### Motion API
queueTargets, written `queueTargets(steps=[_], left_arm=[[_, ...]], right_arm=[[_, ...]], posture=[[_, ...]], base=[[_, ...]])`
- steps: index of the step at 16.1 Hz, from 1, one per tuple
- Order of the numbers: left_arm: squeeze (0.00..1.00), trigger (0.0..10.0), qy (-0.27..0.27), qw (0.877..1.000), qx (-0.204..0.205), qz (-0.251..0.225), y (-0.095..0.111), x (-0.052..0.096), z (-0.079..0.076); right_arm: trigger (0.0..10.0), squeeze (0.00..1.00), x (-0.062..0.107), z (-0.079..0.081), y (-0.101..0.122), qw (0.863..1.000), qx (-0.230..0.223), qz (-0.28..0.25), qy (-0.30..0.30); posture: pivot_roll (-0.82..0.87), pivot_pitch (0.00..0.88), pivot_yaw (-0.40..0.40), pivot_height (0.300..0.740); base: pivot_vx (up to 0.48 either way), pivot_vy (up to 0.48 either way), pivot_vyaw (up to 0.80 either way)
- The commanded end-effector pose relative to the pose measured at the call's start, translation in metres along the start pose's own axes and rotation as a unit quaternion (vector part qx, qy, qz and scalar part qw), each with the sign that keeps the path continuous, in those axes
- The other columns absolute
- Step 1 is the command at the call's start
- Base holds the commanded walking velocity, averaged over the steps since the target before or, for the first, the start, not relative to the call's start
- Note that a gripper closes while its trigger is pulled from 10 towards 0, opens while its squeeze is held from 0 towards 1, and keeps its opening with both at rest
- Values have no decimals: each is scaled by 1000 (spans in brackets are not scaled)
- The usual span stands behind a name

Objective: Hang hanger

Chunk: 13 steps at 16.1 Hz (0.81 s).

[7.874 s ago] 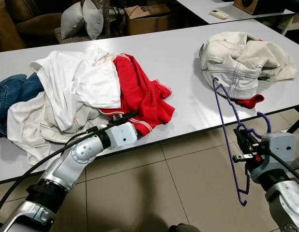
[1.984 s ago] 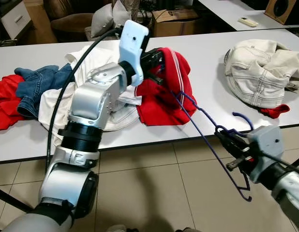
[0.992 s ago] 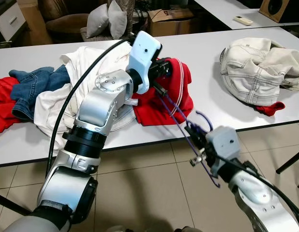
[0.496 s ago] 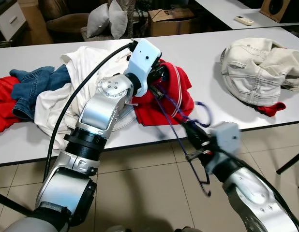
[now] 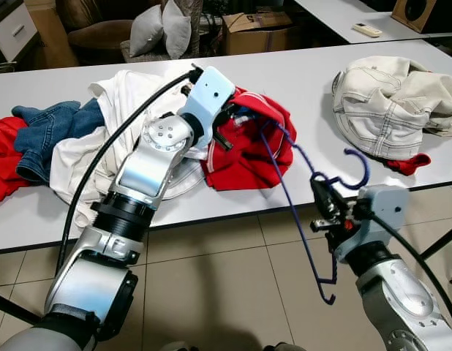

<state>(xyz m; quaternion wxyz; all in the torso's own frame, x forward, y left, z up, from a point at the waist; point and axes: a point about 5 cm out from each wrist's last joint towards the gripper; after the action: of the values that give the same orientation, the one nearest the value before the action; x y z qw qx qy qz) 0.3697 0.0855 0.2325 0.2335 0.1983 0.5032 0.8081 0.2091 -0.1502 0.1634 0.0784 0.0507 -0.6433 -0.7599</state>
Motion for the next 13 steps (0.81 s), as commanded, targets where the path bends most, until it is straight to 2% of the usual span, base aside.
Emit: queueTargets(steps=[1, 2, 3, 4, 6, 7, 8, 9, 11, 12, 13], left_arm=[[0, 78, -5, 1000, -14, -12, 8, 0, 2], [0, 510, -25, 999, -10, -25, 12, 0, -3], [0, 667, -45, 998, -1, -39, 17, 1, -7], [0, 627, -49, 998, 3, -42, 18, 1, -9], [0, 627, -63, 997, -2, -50, 23, 2, -13], [0, 941, -94, 993, -24, -69, 32, 5, -19], [0, 1176, -103, 991, -33, -74, 36, 6, -22], [0, 1412, -107, 991, -46, -70, 36, 6, -24], [0, 1961, -103, 990, -90, -43, 26, 3, -28], [0, 2275, -99, 988, -111, -28, 20, 3, -28], [0, 3294, -98, 988, -122, -21, 17, 3, -28]], right_arm=[[10000, 0, 0, -8, 6, 1000, -2, -8, -29], [10000, 0, -4, -9, 0, 1000, -8, 13, -27], [10000, 0, -7, -8, -9, 998, -14, 56, -11], [10000, 0, -9, -6, -11, 998, -3, 63, 5], [10000, 0, -18, -3, -14, 997, -7, 73, 35], [10000, 0, -27, 1, -18, 992, -33, 104, 55], [10000, 0, -30, 2, -19, 992, -19, 111, 64], [10000, 0, -34, 3, -12, 994, -16, 85, 62], [10000, 0, -38, 7, 10, 998, -43, 13, 53], [10000, 0, -38, 9, 12, 997, -41, 7, 57], [10000, 0, -37, 9, 13, 997, -41, 8, 61]], posture=[[-102, 0, 61, 740], [-104, 0, 59, 740], [-105, 0, 59, 740], [-105, 0, 59, 740], [-100, 0, 53, 740], [-99, 0, 51, 740], [-94, 0, 47, 740], [-87, 0, 42, 740], [-91, 0, 44, 740], [-93, 0, 47, 740], [-93, 0, 47, 740]], base=[[0, 0, 0], [0, 0, 0], [0, 0, 0], [0, 0, 0], [0, 0, 0], [0, 0, 0], [0, 0, 0], [0, 0, 0], [0, 0, 0], [0, 0, 0], [0, 0, 0]])
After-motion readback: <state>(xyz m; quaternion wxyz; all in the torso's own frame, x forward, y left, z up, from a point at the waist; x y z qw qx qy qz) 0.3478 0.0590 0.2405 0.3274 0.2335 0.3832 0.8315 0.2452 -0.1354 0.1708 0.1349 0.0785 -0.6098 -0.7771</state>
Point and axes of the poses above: a point about 5 cm out from each wrist's last joint towards the gripper, its own x axis pointing back from the gripper into the wrist, its own y axis along the axis of the wrist's last joint, z = x × y, and after that the axes turned 1 degree about -x, right-handed
